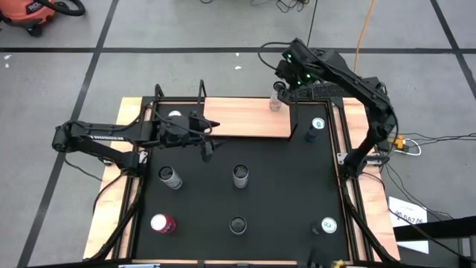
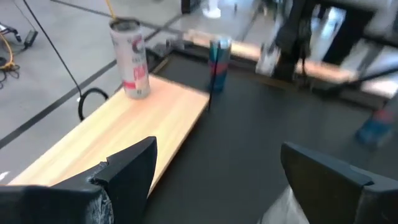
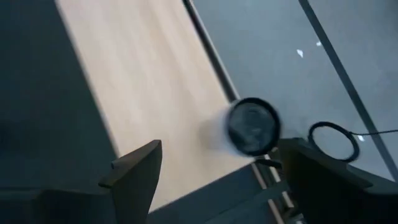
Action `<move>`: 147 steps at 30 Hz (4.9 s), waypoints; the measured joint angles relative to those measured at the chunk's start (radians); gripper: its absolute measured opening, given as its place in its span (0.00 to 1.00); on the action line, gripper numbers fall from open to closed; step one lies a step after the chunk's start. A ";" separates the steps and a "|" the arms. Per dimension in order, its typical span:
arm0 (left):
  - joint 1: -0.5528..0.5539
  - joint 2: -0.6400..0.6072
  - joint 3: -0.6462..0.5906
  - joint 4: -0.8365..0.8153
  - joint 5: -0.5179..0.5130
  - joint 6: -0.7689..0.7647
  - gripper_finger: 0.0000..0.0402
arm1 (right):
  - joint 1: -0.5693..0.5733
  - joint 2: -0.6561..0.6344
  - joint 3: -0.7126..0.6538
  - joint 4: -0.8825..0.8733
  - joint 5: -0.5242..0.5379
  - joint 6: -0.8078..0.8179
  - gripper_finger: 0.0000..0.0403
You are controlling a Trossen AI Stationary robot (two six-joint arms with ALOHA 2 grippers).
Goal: Place canned beverage on shelf
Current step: Put the center white soda can on the shelf
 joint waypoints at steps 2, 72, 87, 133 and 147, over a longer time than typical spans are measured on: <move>-0.007 0.000 0.000 -0.034 0.001 -0.001 0.85 | 0.045 -0.035 0.000 -0.021 -0.001 0.044 0.78; -0.284 0.151 -0.001 -0.337 -0.071 -0.469 0.85 | 0.715 0.329 -0.002 0.165 -0.155 -0.177 0.89; -0.283 0.151 -0.001 -0.351 -0.076 -0.477 0.85 | 0.709 0.379 -0.001 0.171 -0.154 -0.141 0.88; -0.283 0.151 -0.001 -0.340 -0.147 -0.500 0.85 | 0.254 0.147 -0.010 -0.148 0.186 0.610 0.60; -0.283 0.151 -0.001 -0.341 -0.150 -0.472 0.85 | 0.169 0.146 -0.130 -0.028 0.186 0.674 0.60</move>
